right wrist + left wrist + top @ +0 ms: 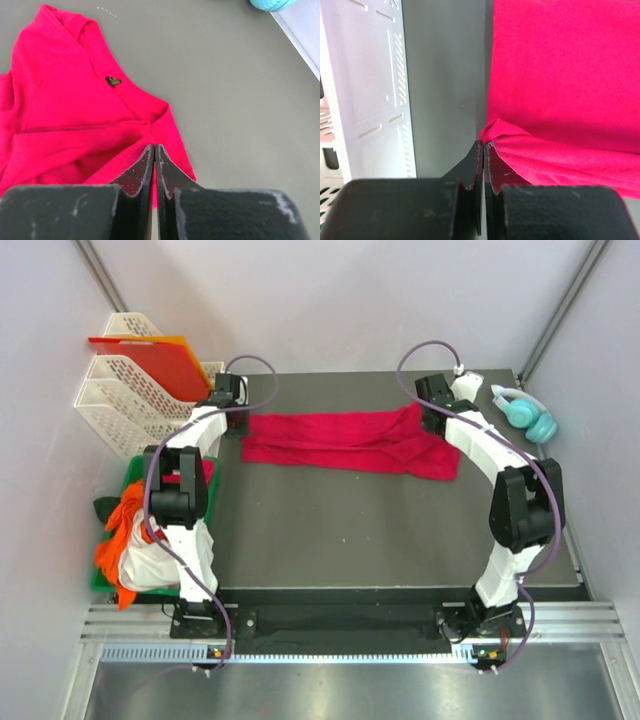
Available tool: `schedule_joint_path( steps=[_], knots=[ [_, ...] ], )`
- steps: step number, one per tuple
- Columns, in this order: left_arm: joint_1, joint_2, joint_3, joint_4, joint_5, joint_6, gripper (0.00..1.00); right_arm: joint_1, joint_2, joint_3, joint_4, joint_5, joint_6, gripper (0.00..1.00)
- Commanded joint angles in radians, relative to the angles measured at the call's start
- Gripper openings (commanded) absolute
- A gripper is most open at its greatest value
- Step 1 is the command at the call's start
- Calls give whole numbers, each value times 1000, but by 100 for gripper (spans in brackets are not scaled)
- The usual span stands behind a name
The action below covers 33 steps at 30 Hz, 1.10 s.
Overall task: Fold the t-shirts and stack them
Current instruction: Fold the tshirt
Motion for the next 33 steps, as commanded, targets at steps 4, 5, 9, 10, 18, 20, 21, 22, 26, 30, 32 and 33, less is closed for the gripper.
schedule_joint_path(
  steps=[4,5,9,10,18,20,21,22,26,30,32,33],
  knots=[
    [7,53,85,10,-31,-8,0,-31,66,117,55,-7,-47,0],
    [7,58,93,8,-31,-8,0,-32,74,126,52,-8,-50,0],
    [7,80,125,13,-36,-8,0,-37,114,186,55,-16,-59,0],
    [7,89,128,14,-36,-8,0,-39,132,197,51,-18,-61,0],
    [7,129,162,21,-37,-8,0,-49,204,246,48,-30,-67,0],
    [7,142,176,21,-40,-4,0,-57,216,247,48,-33,-67,0],
    [7,153,182,18,-40,-2,0,-60,224,249,49,-34,-65,0],
    [7,159,188,14,-40,-2,0,-63,230,249,49,-34,-65,0],
    [7,190,229,2,-39,-2,0,-74,249,252,49,-39,-65,0],
    [5,224,263,-10,-40,-2,0,-83,275,266,51,-44,-70,0],
    [5,233,280,-13,-42,-2,0,-83,282,279,49,-44,-73,0],
    [4,239,286,-15,-42,-2,0,-85,290,284,51,-48,-76,0]
  ],
)
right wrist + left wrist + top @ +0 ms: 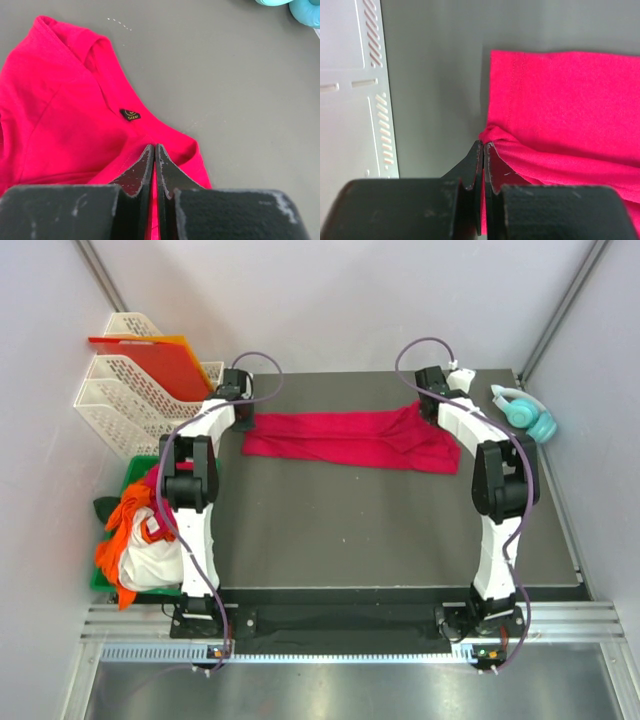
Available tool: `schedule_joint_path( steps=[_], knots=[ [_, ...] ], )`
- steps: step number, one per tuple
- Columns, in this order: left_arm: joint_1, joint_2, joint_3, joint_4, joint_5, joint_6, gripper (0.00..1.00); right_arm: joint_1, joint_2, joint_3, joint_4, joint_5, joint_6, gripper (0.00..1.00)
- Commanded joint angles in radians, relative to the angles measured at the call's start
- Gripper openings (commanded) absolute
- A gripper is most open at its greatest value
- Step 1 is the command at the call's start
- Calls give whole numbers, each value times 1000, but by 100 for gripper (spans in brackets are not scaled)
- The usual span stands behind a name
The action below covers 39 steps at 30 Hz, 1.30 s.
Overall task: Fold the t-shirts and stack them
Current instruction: Fold the tshirt
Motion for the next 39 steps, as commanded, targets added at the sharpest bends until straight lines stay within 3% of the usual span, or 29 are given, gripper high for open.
schedule_joint_path(
  steps=[1,7,9,10,11,14,15,17,21,23,30,39],
  knots=[
    [4,19,66,-5,-30,-2,0,-19,17,72,19,5,-18,0],
    [1,34,102,-10,-32,-8,1,-17,50,131,25,-19,-37,0],
    [1,31,102,-10,-39,-11,11,-19,69,154,34,-53,-53,1],
    [2,25,91,-5,-38,-14,17,-19,72,163,31,-57,-52,9],
    [1,8,85,1,-39,-15,38,-17,67,158,49,-74,-54,25],
    [1,-48,36,39,-44,-19,58,-3,0,91,120,-70,-66,50],
    [1,-66,11,45,-47,-19,66,0,-22,74,131,-65,-75,55],
    [2,-118,-15,56,-46,-19,70,14,-72,40,141,-64,-81,62],
    [1,-204,-120,79,6,-28,70,52,-152,-33,135,-96,-83,59],
    [1,-242,-161,85,39,-31,63,82,-190,-99,129,-114,-70,53],
    [-36,-261,-288,99,68,-43,57,135,-204,-276,129,-165,49,47],
    [-76,-213,-242,102,37,-55,57,139,-114,-199,123,-149,52,46]
  ],
)
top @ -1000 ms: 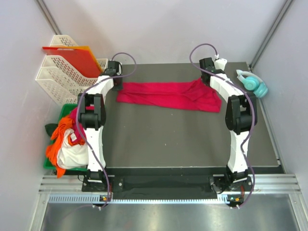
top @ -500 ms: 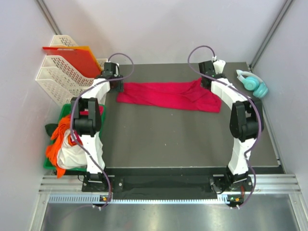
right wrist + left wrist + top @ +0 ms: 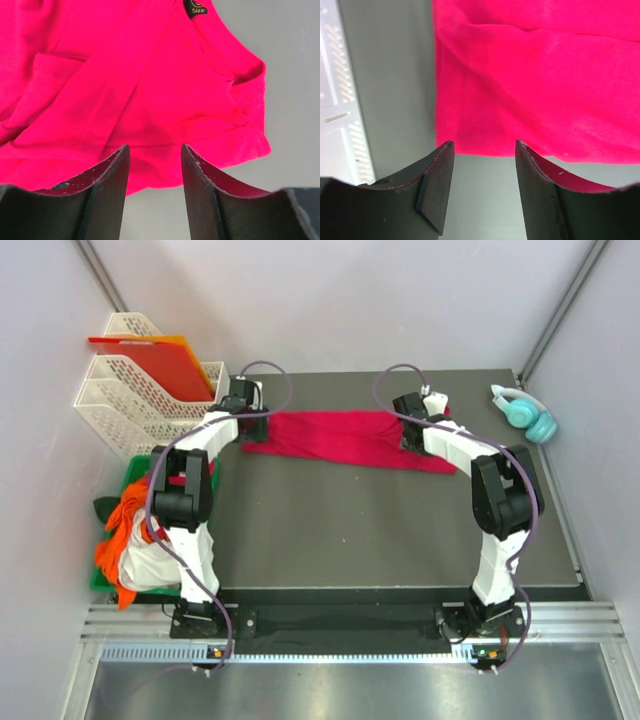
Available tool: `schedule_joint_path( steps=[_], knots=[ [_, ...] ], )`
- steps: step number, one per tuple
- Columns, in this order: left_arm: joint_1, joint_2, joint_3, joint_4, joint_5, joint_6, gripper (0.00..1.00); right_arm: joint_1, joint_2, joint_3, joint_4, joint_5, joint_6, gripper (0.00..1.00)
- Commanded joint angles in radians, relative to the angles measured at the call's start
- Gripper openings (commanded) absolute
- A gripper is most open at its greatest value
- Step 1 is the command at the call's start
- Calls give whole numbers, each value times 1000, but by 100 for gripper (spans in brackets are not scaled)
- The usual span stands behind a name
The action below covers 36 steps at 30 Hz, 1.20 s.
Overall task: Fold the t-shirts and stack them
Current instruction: Fold the tshirt
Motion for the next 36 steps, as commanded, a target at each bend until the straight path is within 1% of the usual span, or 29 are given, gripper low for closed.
schedule_joint_path(
  steps=[1,4,8,13,15,24,28,31,36],
  knots=[
    [-10,46,58,40,-6,-22,57,-3,57,100,17,12,13,46],
    [-14,86,98,21,-15,-25,56,-11,112,147,-18,9,21,45],
    [-20,126,115,-24,-27,-19,54,-20,148,152,-64,-8,61,43],
    [-22,135,75,-85,-30,12,52,-22,114,66,-90,-23,85,41],
    [-22,128,35,-95,-32,23,51,-20,97,19,-101,-32,102,41],
    [-20,22,-158,-113,-24,53,49,-19,-9,-131,-150,-75,156,39],
    [-20,-58,-245,-133,3,56,48,-8,-94,-193,-181,-74,170,38],
    [-22,-122,-342,-154,29,69,48,1,-157,-254,-196,-78,179,39],
    [-22,-227,-429,-203,55,113,47,4,-259,-357,-231,-80,191,38]
  ],
)
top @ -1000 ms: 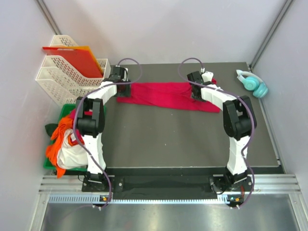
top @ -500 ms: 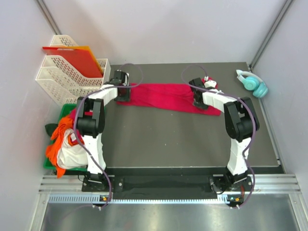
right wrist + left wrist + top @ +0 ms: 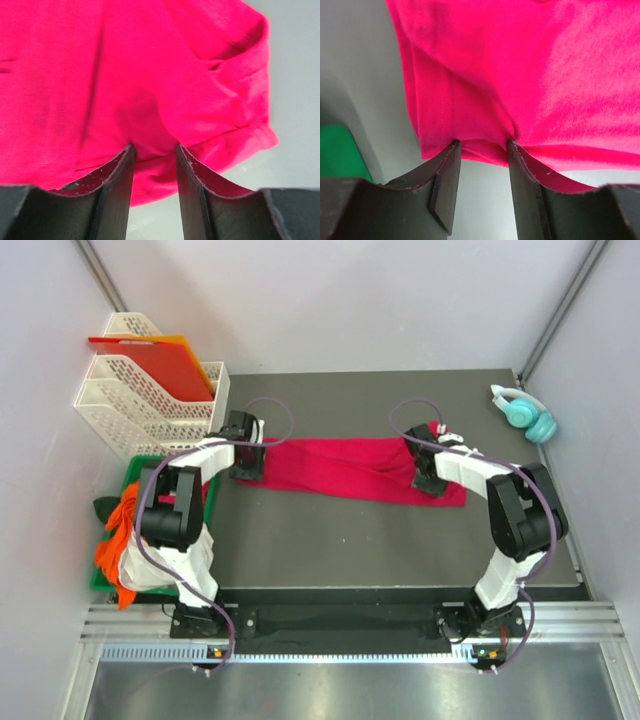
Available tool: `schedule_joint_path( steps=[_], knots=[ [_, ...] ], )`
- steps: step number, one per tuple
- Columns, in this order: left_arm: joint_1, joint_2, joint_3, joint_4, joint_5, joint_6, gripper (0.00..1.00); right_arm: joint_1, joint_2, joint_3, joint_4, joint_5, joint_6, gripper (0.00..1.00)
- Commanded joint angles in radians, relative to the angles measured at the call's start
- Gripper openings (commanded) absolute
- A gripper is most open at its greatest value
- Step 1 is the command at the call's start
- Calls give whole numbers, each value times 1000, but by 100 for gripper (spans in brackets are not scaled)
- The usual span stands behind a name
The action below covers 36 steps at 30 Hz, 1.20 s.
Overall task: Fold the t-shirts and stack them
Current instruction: Fold the tshirt
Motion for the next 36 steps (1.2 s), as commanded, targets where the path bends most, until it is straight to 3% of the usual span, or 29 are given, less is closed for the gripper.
schedule_joint_path(
  steps=[1,10,18,21,22,25,36],
  knots=[
    [-2,-77,-112,-206,23,67,47,11,-108,-74,-101,-2,16,39],
    [-10,-237,-161,-280,69,125,46,49,-245,-171,-119,8,26,39],
    [-8,-331,33,-207,88,90,48,60,-282,88,-96,42,-105,42],
    [-8,-302,90,-147,102,56,47,84,-236,145,-85,16,-149,32],
    [-8,-288,104,-136,115,46,47,93,-225,151,-81,16,-160,21],
    [-10,-225,106,-113,158,15,45,139,-193,134,-70,30,-185,7],
    [-10,-113,29,-81,134,20,41,241,-216,-36,26,-5,-168,0]
  ],
)
